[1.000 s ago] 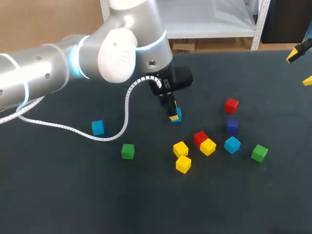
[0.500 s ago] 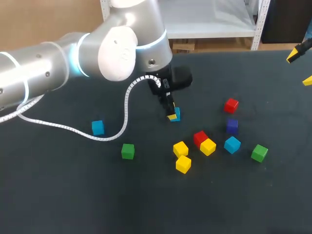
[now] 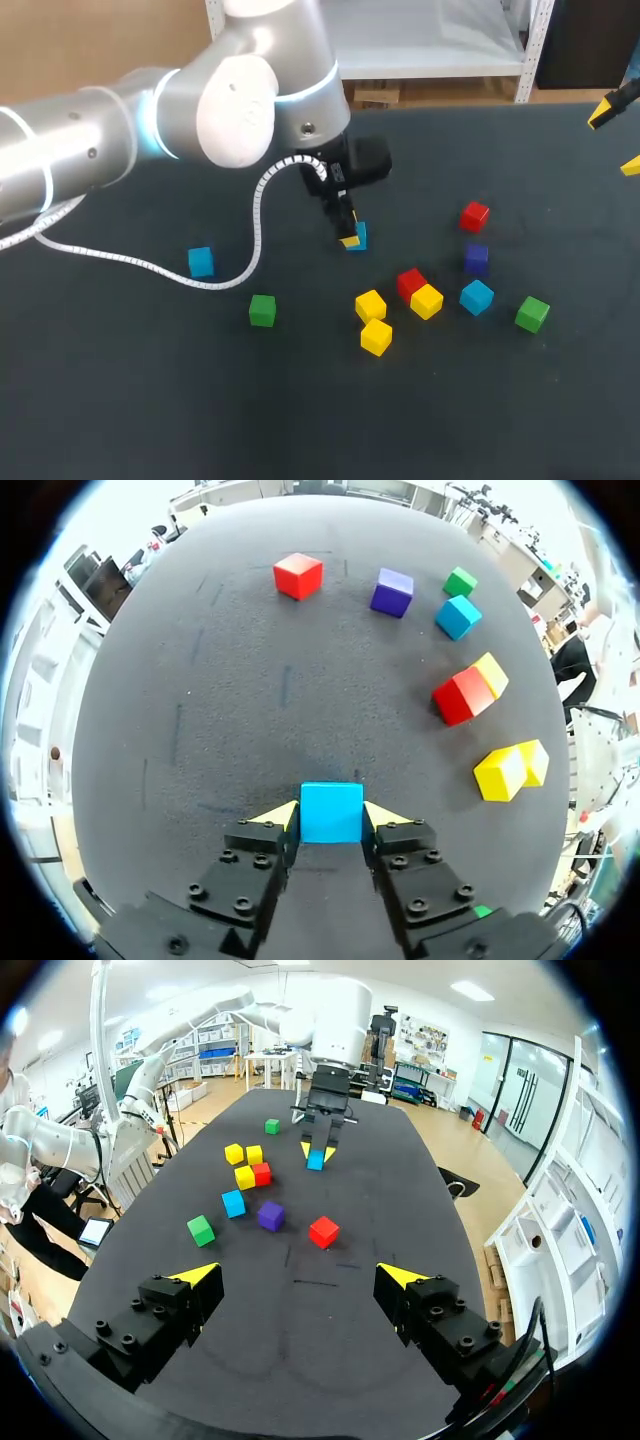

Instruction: Place the blue cubes, place green cubes on the blue cubes, place the yellow cubes on the green cubes, then place the red cubes on the yellow cubes, and place purple cube on the red cubes.

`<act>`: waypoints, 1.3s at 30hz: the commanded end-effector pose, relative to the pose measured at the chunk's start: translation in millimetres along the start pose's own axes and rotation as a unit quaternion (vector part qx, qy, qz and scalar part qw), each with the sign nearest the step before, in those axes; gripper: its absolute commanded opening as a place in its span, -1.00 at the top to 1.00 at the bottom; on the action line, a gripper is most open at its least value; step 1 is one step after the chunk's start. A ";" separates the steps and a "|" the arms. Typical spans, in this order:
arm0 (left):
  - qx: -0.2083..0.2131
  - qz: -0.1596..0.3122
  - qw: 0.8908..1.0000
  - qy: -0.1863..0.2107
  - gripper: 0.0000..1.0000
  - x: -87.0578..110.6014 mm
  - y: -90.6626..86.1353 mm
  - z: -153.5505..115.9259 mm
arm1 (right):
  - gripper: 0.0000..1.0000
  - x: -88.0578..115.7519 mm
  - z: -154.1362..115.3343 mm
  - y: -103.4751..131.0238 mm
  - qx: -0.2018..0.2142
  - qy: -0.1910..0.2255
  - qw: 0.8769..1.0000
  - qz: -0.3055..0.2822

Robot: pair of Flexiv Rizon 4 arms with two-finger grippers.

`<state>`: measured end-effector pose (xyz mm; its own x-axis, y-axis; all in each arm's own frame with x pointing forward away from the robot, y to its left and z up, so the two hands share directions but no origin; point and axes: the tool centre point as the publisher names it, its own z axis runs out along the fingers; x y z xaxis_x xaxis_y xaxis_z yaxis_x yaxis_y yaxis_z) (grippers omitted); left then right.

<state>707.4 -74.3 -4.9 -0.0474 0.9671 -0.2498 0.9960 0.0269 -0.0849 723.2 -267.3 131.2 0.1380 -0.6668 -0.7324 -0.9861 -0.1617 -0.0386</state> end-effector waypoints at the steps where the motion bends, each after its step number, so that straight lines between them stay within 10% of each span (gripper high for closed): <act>1: -0.001 0.002 1.000 -0.001 0.25 -0.1 -0.3 0.3 | -1.00 -0.4 0.4 1.2 0.001 0.000 1.000 0.000; 7: 0.000 0.003 1.000 -0.001 0.07 -0.3 -0.6 0.2 | -1.00 -0.4 0.4 1.2 0.001 0.000 1.000 0.000; 8: 0.000 0.003 1.000 -0.001 -0.07 -0.2 -0.7 0.2 | -1.00 -0.4 0.4 1.2 0.001 0.000 1.000 0.000; 10: 0.000 0.004 1.000 -0.001 -1.00 0.7 -1.4 -0.4 | -1.00 -0.4 0.4 1.2 0.001 0.000 1.000 0.000; 18: -0.022 0.003 1.000 -0.013 -1.00 15.9 -12.6 -38.9 | -1.00 -0.4 0.4 1.2 0.001 0.000 1.000 0.000; 39: -0.058 -0.068 0.996 0.027 -1.00 131.9 -68.3 -99.3 | -1.00 -0.4 0.4 1.2 0.001 0.000 1.000 0.000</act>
<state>654.9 53.0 63.6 -0.1812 0.9700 -0.1620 0.9827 0.1723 -0.0674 723.2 -267.3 131.2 0.1380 -0.6668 -0.7324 -0.9861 -0.1617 -0.0385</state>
